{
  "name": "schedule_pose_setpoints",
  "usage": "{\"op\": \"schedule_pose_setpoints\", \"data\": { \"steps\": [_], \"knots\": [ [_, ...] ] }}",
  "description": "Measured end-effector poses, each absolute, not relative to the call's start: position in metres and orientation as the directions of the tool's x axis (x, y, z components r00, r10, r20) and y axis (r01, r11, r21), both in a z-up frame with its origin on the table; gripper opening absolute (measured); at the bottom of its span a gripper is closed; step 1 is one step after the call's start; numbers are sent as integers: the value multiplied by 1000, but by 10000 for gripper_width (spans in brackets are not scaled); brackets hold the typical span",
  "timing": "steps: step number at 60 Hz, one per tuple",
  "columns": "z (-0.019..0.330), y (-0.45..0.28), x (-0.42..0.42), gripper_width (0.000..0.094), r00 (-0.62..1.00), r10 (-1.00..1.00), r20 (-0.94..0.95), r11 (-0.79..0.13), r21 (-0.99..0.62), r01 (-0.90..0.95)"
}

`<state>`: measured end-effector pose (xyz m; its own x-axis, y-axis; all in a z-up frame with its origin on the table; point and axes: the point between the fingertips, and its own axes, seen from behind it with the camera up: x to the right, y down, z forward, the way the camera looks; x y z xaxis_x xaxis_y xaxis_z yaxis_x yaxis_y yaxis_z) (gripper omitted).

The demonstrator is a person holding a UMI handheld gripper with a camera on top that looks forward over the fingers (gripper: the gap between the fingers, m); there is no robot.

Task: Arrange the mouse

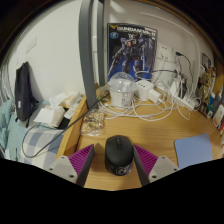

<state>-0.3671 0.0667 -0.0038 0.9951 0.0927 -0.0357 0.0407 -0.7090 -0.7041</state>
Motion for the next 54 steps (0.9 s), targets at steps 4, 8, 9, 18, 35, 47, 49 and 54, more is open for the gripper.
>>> {"op": "schedule_pose_setpoints", "data": {
  "steps": [4,8,9,18,35,47,49,54],
  "knots": [
    [-4,69,-367,696,996,82,-36,-710,-704,33],
    [-4,71,-366,516,997,73,-37,-705,-709,25],
    [-3,71,-366,484,996,77,-34,-703,-710,30],
    [-4,72,-363,411,997,73,-34,-701,-712,27],
    [1,71,-360,302,997,57,-42,-730,-684,13],
    [118,95,-323,304,998,57,-19,-605,-796,20],
    [143,100,-311,304,999,51,-9,-573,-819,22],
    [203,112,-279,304,1000,31,2,-493,-870,17]
  ]
}}
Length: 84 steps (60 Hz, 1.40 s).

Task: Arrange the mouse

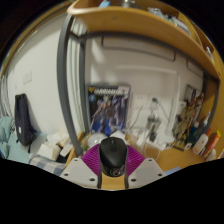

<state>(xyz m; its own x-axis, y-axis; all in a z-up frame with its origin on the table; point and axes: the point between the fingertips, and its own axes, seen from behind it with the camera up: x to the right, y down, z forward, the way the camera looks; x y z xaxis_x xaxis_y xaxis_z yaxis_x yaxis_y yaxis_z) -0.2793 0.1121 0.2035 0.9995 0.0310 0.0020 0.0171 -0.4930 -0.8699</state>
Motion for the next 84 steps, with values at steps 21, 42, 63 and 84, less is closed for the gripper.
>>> {"op": "schedule_pose_setpoints", "data": {
  "steps": [21,42,63,84],
  "knots": [
    [236,100,-98,301,994,-83,78,-464,-885,30],
    [82,49,-46,302,1000,-31,5,-659,-752,-17],
    [-9,30,-59,316,1000,25,2,-749,-662,20],
    [-10,30,-56,570,999,-41,-27,-756,-652,-49]
  ]
}}
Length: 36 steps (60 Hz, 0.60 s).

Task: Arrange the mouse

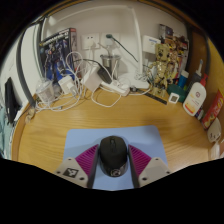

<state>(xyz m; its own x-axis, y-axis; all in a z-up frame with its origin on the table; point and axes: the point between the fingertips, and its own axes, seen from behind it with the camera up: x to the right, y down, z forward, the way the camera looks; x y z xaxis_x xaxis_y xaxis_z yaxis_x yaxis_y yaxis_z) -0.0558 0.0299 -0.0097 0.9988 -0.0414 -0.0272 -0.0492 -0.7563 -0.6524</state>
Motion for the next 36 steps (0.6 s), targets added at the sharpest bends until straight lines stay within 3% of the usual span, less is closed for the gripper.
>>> {"op": "schedule_pose_setpoints", "data": {
  "steps": [2,3,6,8,36],
  "knots": [
    [-9,27,-57,714,999,-26,-20,-764,-645,-33],
    [-8,26,-57,682,1000,-21,-15,-767,-641,-26],
    [-3,20,-58,850,1000,-12,-2,-773,-634,-10],
    [4,16,-58,874,1000,-13,1,-771,-637,-10],
    [173,-71,-76,866,995,-100,21,-681,-730,-53]
  ]
}}
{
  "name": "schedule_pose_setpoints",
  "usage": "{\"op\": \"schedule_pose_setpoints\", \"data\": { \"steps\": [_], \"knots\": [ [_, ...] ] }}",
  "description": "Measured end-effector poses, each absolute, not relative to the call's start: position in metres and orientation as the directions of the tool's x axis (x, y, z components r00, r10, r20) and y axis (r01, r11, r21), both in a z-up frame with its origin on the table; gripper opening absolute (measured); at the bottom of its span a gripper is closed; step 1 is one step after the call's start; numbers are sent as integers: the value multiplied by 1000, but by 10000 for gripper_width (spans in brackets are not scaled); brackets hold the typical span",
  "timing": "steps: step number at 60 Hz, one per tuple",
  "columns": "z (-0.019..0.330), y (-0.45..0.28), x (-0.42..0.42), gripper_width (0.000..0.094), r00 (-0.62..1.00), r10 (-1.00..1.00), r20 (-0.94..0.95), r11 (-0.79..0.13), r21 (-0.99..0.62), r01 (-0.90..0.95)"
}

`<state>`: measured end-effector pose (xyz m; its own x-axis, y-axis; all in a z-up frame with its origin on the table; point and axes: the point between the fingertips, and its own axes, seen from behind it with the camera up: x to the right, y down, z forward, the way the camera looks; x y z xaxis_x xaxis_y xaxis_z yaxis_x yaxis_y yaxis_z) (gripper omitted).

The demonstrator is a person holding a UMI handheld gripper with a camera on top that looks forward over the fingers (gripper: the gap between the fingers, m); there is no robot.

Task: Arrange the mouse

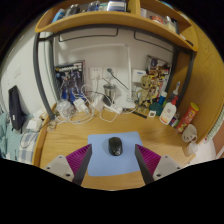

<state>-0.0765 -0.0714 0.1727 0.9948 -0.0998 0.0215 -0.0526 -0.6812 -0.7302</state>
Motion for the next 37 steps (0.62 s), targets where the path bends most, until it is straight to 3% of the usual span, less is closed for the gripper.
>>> {"op": "schedule_pose_setpoints", "data": {
  "steps": [16,37],
  "knots": [
    [229,-97,-106,863,997,-74,22,-623,-781,-29],
    [254,-130,-129,864,997,-65,29,-588,-809,-15]
  ]
}}
